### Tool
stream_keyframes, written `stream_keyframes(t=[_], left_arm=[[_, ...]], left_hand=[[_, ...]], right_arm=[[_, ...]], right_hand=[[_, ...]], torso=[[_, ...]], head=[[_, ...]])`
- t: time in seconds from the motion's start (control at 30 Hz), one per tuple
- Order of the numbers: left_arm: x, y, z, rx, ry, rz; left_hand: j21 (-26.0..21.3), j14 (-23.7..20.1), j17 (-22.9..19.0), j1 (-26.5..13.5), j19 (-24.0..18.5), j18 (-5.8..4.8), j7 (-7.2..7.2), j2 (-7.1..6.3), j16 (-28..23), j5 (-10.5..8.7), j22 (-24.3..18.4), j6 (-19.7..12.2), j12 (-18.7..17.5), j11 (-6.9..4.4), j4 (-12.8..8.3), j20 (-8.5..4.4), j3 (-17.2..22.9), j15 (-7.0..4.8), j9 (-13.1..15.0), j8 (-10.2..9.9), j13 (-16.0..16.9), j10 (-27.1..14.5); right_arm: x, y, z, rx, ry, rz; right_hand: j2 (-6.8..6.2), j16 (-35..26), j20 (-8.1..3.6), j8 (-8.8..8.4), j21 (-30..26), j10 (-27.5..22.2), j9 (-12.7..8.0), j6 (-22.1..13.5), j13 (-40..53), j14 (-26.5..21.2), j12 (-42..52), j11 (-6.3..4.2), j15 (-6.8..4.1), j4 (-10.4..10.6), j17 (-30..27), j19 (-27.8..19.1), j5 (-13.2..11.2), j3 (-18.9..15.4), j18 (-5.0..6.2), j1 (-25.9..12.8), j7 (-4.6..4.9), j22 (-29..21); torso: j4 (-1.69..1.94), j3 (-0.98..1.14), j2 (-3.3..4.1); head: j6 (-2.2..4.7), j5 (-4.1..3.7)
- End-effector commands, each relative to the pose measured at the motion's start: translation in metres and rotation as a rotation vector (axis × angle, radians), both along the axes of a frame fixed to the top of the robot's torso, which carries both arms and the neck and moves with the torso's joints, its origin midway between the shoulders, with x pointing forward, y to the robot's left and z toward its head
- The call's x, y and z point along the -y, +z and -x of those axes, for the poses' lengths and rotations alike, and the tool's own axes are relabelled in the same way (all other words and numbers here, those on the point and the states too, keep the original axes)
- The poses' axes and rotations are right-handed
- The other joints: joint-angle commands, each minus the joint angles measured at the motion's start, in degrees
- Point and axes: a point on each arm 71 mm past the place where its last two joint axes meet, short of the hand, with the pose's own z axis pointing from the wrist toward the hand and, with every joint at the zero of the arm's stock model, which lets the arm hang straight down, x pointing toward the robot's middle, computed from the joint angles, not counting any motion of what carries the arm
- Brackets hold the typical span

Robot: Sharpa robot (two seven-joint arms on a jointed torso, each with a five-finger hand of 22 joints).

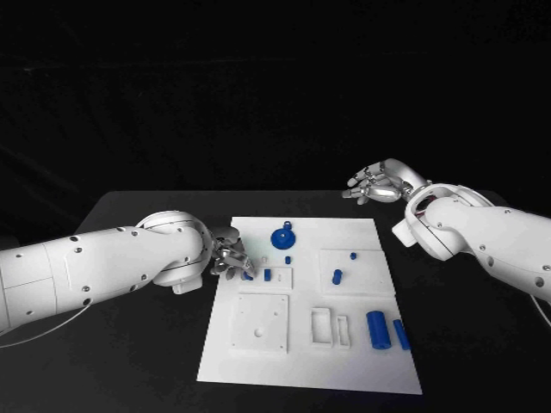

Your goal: Assemble the parts on the task board

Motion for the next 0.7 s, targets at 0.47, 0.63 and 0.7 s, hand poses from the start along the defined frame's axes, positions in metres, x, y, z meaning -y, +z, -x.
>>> stream_keyframes(t=[0.47,0.63,0.7], left_arm=[[0.0044,-0.0129,0.0053,-0.055,-0.033,-0.036],[0.0052,-0.0131,0.0062,-0.057,-0.037,-0.035],[0.0055,-0.013,0.0064,-0.057,-0.038,-0.035]], left_hand=[[0.67,2.78,0.42,-0.23,0.2,1.04,-0.56,-0.76,0.87,-5.53,0.16,0.89,1.1,-2.07,-0.04,-7.37,0.6,-3.44,-0.65,4.82,0.91,2.3],[0.72,2.82,0.46,-0.25,0.22,1.06,-0.59,-0.94,0.96,-5.66,0.17,0.97,1.2,-2.1,0.07,-7.38,0.56,-3.46,-0.69,4.91,0.99,2.33],[0.75,2.84,0.48,-0.27,0.23,1.07,-0.6,-1.05,1.01,-5.71,0.18,1.0,1.24,-2.11,0.11,-7.38,0.53,-3.47,-0.71,4.94,1.02,2.35]], right_arm=[[-0.0014,-0.0021,0.0006,-0.005,0.017,0.001],[-0.0011,-0.0031,0.0006,-0.006,0.016,0.002],[-0.0013,-0.0031,0.0008,-0.006,0.016,0.001]], right_hand=[[0.09,-0.27,0.03,0.19,-0.29,-0.43,-0.1,-0.52,-0.14,-0.31,-0.19,0.15,0.04,-0.05,0.1,-0.26,0.35,-0.11,0.4,0.22,0.01,0.11],[0.1,-0.28,0.04,0.19,-0.29,-0.42,-0.11,-0.53,-0.16,-0.31,-0.19,0.15,0.04,-0.04,0.11,-0.27,0.35,-0.12,0.4,0.2,0.01,0.11],[0.1,-0.29,0.05,0.19,-0.29,-0.43,-0.11,-0.53,-0.16,-0.31,-0.19,0.15,0.05,-0.03,0.12,-0.27,0.35,-0.12,0.4,0.19,0.01,0.12]], torso=[[0.02,0.01,-0.01],[0.0,-0.01,0.0],[0.0,-0.02,0.0]], head=[[-0.15,-0.1],[-0.18,-0.13],[-0.18,-0.13]])
